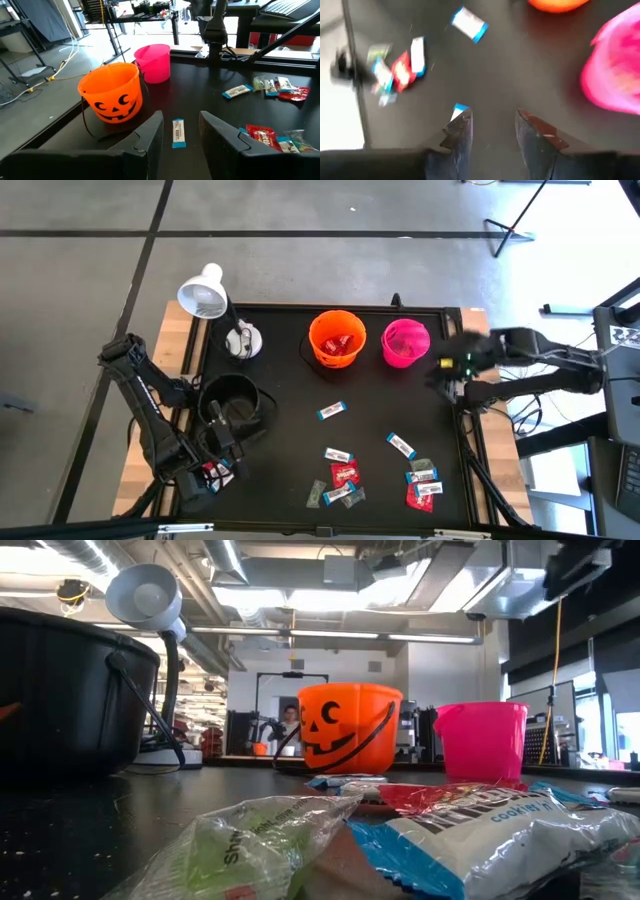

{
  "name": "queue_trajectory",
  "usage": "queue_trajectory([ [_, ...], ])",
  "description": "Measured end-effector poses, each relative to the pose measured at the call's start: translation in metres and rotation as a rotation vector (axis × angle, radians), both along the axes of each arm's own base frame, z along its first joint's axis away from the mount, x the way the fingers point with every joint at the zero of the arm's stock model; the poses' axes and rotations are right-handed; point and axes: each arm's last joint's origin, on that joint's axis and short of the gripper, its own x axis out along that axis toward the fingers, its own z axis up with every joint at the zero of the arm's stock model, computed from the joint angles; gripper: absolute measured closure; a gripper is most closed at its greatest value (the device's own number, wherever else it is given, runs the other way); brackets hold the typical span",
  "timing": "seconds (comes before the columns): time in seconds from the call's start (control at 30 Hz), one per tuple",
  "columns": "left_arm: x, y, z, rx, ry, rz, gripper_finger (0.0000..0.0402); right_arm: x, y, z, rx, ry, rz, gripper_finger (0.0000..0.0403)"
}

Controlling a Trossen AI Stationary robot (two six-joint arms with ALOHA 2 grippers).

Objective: Sort candy
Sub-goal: Put the white candy into the black bucket

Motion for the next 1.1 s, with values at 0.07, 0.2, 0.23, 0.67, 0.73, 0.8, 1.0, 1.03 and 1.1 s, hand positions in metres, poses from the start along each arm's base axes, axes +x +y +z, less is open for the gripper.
queue_trajectory([
  [0.07,0.000,0.000,0.000,-0.003,-0.001,0.000,0.0284,0.005,0.015,-0.009,0.013,0.054,0.048,0.0259],
  [0.2,0.000,-0.001,0.000,-0.011,-0.001,-0.002,0.0284,0.015,0.049,-0.030,0.003,0.183,0.148,0.0260],
  [0.23,0.000,-0.001,0.000,-0.011,-0.001,-0.002,0.0284,0.017,0.058,-0.035,-0.003,0.215,0.172,0.0260],
  [0.67,0.002,-0.003,-0.001,-0.024,-0.014,-0.001,0.0284,0.038,0.144,-0.091,-0.173,0.444,0.259,0.0260],
  [0.73,0.002,-0.003,-0.001,-0.021,-0.019,0.001,0.0284,0.045,0.152,-0.098,-0.178,0.415,0.239,0.0256],
  [0.8,0.002,-0.003,-0.001,-0.017,-0.024,0.003,0.0284,0.052,0.157,-0.104,-0.200,0.390,0.225,0.0250],
  [1.0,0.002,-0.003,-0.001,-0.019,-0.021,0.002,0.0284,0.067,0.167,-0.126,-0.311,0.364,0.176,0.0221],
  [1.03,0.003,-0.003,-0.001,-0.020,-0.021,0.001,0.0284,0.068,0.167,-0.130,-0.322,0.374,0.162,0.0213],
  [1.1,0.003,-0.004,-0.001,-0.024,-0.024,0.002,0.0284,0.072,0.165,-0.139,-0.331,0.397,0.129,0.0198],
])
